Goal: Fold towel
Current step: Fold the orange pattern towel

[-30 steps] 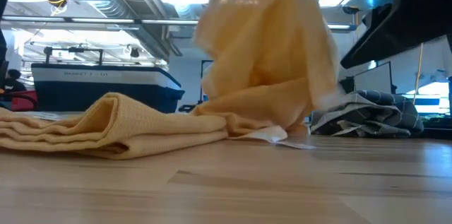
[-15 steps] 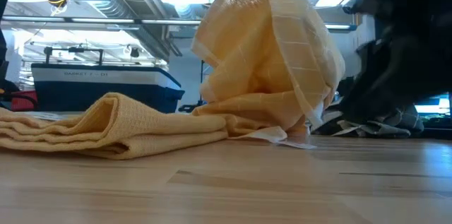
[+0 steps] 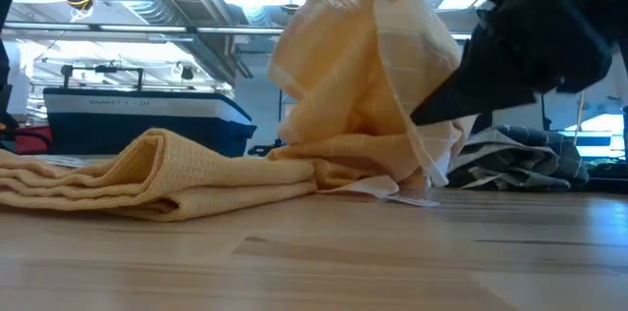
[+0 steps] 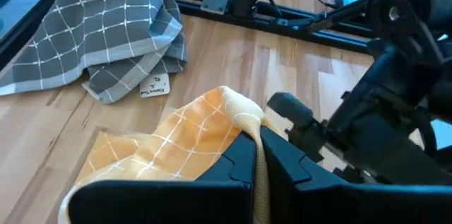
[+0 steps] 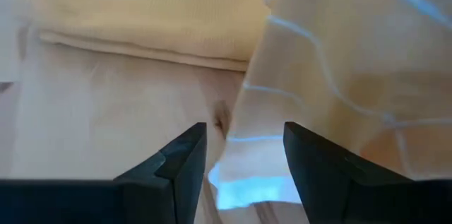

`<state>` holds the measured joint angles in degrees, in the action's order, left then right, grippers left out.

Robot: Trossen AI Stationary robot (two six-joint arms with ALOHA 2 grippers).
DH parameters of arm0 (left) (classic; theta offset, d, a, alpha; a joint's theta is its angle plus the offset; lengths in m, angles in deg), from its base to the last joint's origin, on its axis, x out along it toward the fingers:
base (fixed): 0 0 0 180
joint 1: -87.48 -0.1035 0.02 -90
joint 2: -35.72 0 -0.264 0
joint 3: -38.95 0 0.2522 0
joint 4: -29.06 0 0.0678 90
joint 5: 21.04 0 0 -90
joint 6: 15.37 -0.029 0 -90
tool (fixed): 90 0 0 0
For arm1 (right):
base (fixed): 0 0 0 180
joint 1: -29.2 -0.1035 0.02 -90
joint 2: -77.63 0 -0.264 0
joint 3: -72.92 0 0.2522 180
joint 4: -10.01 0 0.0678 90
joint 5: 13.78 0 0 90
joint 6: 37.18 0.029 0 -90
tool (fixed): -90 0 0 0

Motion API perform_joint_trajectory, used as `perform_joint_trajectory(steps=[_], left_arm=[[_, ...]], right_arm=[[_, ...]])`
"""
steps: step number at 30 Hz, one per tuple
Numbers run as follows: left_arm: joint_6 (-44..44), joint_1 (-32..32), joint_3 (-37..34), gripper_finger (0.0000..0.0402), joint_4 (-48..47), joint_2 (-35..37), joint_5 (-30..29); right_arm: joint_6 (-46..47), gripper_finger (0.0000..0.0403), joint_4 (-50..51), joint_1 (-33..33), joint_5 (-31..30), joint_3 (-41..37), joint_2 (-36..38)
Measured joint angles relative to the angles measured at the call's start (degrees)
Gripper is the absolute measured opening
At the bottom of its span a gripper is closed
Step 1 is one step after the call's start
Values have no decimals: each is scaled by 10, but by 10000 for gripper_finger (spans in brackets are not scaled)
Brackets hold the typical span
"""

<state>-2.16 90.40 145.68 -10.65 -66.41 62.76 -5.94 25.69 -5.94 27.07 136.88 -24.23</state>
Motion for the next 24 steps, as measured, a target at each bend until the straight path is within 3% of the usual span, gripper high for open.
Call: perform_joint_trajectory(steps=[8, 16, 20, 24], left_arm=[[1, -3, 0, 6, 26, 0, 0], [3, 4, 0, 6, 27, 0, 0], [3, 5, 0, 8, 26, 0, 0], [1, 5, 0, 2, 25, 0, 0]], right_arm=[[63, 193, 32, 29, -7, 1, -62], [80, 190, 86, 50, -20, 1, -68], [68, 142, 91, 48, -23, 2, -68], [25, 48, 125, 48, -10, 24, -62]])
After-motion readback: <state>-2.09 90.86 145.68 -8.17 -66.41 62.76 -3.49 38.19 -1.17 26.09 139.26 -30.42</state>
